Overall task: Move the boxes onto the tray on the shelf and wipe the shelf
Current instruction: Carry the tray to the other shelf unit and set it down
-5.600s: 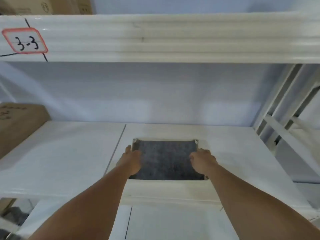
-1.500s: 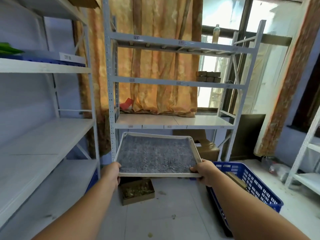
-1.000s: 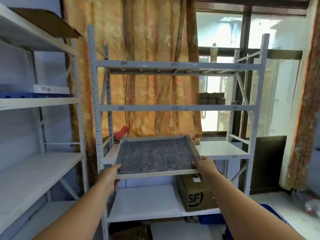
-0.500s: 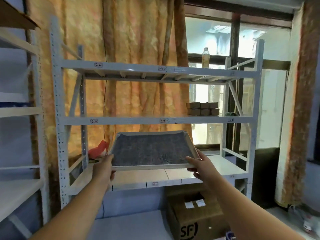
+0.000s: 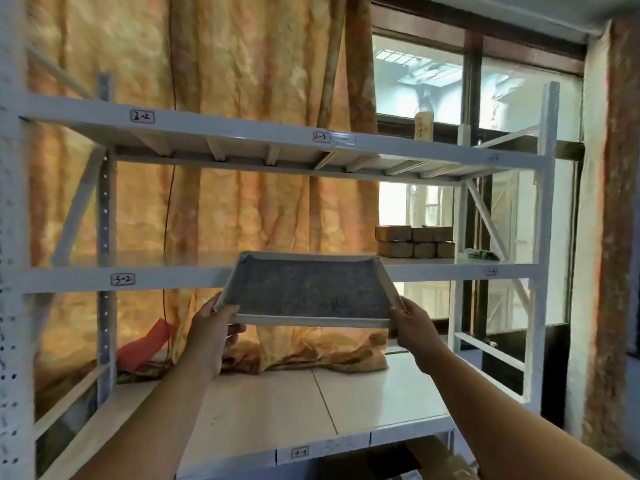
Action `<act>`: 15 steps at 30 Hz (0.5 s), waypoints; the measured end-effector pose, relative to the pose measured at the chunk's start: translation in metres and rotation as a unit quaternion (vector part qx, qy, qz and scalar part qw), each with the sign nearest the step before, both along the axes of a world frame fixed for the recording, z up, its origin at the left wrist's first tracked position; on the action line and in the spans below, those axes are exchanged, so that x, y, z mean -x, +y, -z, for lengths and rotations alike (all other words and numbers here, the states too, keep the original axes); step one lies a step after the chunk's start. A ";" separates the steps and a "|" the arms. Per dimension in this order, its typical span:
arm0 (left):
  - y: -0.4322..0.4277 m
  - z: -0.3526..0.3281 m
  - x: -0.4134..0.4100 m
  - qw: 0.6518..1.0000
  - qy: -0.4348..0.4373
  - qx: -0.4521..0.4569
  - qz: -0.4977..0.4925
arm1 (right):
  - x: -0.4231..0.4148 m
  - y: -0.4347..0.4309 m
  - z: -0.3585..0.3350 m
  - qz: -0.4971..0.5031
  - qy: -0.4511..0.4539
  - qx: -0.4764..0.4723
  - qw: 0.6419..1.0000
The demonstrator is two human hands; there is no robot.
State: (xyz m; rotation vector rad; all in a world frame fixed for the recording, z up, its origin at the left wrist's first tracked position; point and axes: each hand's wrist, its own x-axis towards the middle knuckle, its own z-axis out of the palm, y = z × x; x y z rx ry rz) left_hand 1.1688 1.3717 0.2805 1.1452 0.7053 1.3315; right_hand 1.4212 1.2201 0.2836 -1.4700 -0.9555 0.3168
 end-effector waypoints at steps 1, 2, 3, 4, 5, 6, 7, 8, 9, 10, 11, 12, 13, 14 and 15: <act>0.010 -0.002 -0.006 1.000 -0.003 0.000 0.001 | -0.009 0.015 -0.001 0.005 0.009 0.000 1.000; 0.018 -0.005 -0.012 1.000 -0.002 -0.002 0.000 | -0.017 0.029 -0.003 0.014 0.019 -0.002 1.000; 0.027 -0.007 -0.018 1.000 -0.001 -0.003 -0.001 | -0.026 0.044 -0.006 0.030 0.026 -0.007 0.999; 0.035 -0.009 -0.025 1.000 0.004 -0.007 -0.004 | -0.035 0.058 -0.009 0.049 0.026 -0.015 0.998; 0.043 -0.011 -0.032 1.000 0.010 -0.012 -0.007 | -0.044 0.071 -0.012 0.066 0.023 -0.025 0.997; 0.050 -0.014 -0.039 1.000 0.012 -0.022 -0.007 | -0.052 0.083 -0.016 0.081 0.017 -0.036 0.996; 0.056 -0.017 -0.047 0.999 0.010 -0.035 -0.004 | -0.060 0.094 -0.019 0.089 0.013 -0.051 0.995; 0.062 -0.021 -0.055 0.999 0.008 -0.049 -0.004 | -0.069 0.104 -0.022 0.094 0.007 -0.062 0.994; 0.068 -0.026 -0.063 0.998 0.006 -0.059 -0.012 | -0.078 0.114 -0.025 0.097 -0.001 -0.069 0.993; 0.076 -0.032 -0.073 0.998 0.004 -0.062 -0.028 | -0.087 0.124 -0.028 0.101 -0.014 -0.067 0.993; 0.083 -0.038 -0.082 0.997 0.003 -0.060 -0.048 | -0.098 0.134 -0.031 0.103 -0.035 -0.057 0.992; 0.092 -0.045 -0.092 0.996 0.004 -0.058 -0.069 | -0.110 0.145 -0.035 0.105 -0.065 -0.039 0.992; 0.101 -0.052 -0.102 0.994 0.009 -0.057 -0.087 | -0.123 0.155 -0.041 0.108 -0.100 -0.020 0.989; 0.110 -0.058 -0.112 0.993 0.020 -0.060 -0.103 | -0.136 0.164 -0.049 0.112 -0.131 0.000 0.985; 0.118 -0.063 -0.121 0.990 0.038 -0.068 -0.117 | -0.149 0.173 -0.058 0.118 -0.153 0.018 0.981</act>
